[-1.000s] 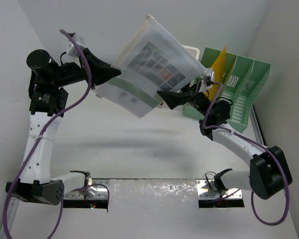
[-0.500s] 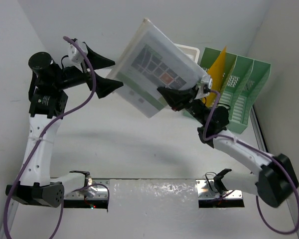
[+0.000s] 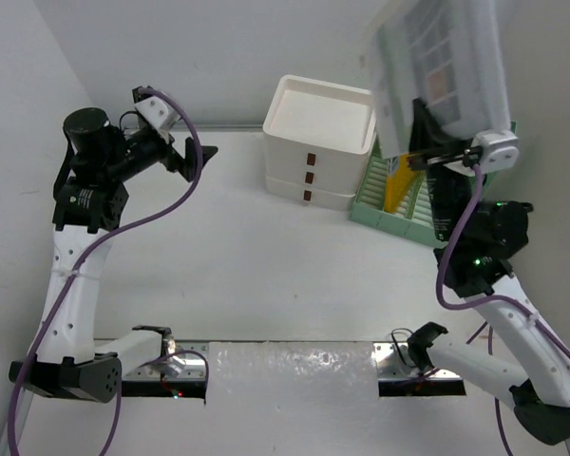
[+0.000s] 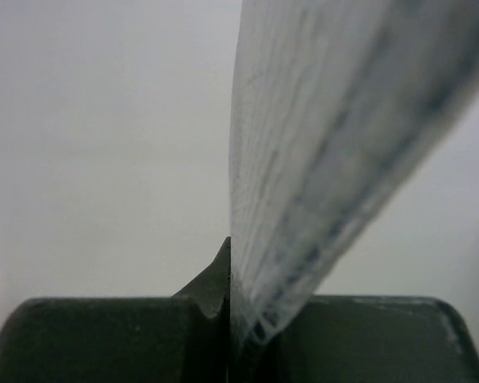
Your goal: Organize the desk
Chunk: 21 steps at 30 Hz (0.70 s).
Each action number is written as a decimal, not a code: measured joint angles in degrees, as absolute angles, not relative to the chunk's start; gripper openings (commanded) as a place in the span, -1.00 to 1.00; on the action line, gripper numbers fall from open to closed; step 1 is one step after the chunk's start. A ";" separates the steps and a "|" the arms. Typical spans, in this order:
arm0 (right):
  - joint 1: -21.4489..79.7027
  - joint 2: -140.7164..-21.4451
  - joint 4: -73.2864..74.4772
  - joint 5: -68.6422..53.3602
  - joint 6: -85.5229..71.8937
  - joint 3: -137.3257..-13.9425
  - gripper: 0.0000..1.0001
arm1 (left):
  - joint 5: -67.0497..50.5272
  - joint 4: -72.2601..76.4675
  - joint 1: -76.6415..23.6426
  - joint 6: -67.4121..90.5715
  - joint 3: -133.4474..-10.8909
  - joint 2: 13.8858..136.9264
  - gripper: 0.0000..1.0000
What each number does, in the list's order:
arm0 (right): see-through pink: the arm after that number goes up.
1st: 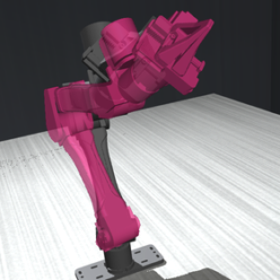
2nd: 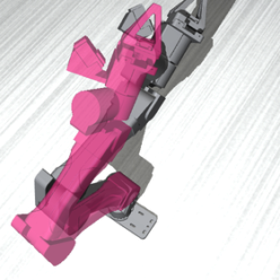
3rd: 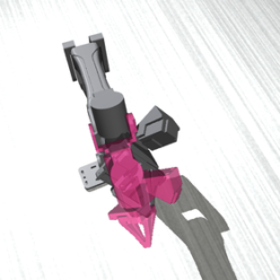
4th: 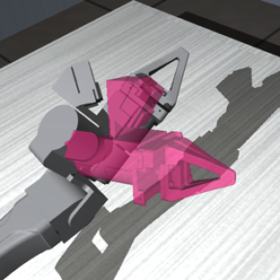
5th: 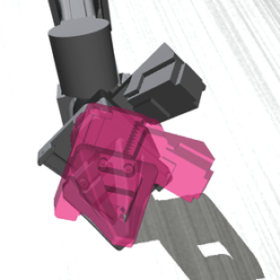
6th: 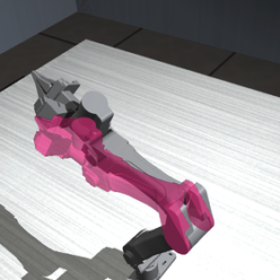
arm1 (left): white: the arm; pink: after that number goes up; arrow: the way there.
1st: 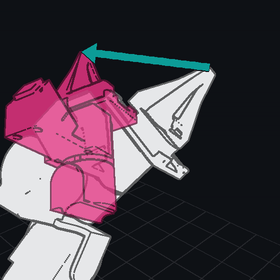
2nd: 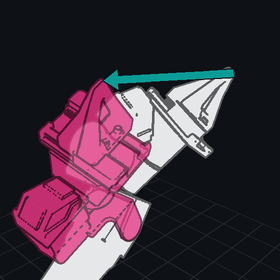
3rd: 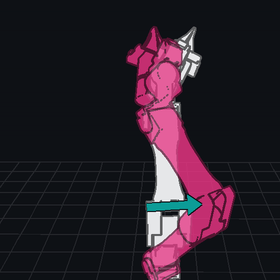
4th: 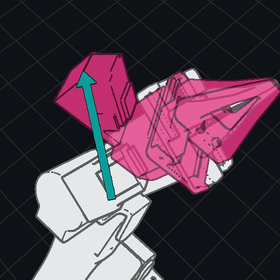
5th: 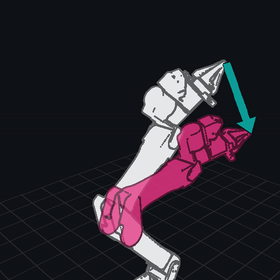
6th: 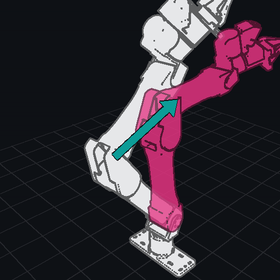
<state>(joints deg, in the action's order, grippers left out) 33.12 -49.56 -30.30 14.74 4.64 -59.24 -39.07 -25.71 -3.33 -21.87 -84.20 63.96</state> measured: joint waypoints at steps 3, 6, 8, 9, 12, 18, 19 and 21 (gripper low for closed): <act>33.15 -49.78 -31.31 21.85 14.15 -62.48 -1.00 | -37.54 -26.30 -3.33 -23.88 -82.11 63.94 0.99; 33.06 -52.84 -35.53 29.74 24.95 -66.28 -1.00 | -36.60 -26.85 -3.33 -25.12 -80.53 63.96 0.99; 32.60 -54.89 -37.60 33.47 29.71 -67.00 -1.00 | -36.12 -26.92 -3.33 -25.69 -79.94 63.96 0.99; 31.94 -55.42 -37.30 34.98 30.98 -66.92 -1.00 | -35.86 -26.85 -3.33 -25.96 -79.64 63.94 0.99; 29.76 -57.36 -35.44 37.93 32.18 -65.63 -1.00 | -35.38 -26.74 -3.33 -26.76 -78.22 63.75 0.99; 19.75 -61.69 -27.70 37.52 27.53 -65.67 -1.00 | -34.04 -26.87 -3.33 -28.23 -75.37 63.22 0.99; 17.39 -62.33 -26.09 36.93 25.52 -65.69 -1.00 | -33.85 -26.89 -3.33 -28.47 -75.09 63.07 0.99; 12.99 -63.09 -22.96 35.16 21.28 -65.69 -1.00 | -33.61 -26.92 -3.33 -28.93 -74.56 62.74 0.99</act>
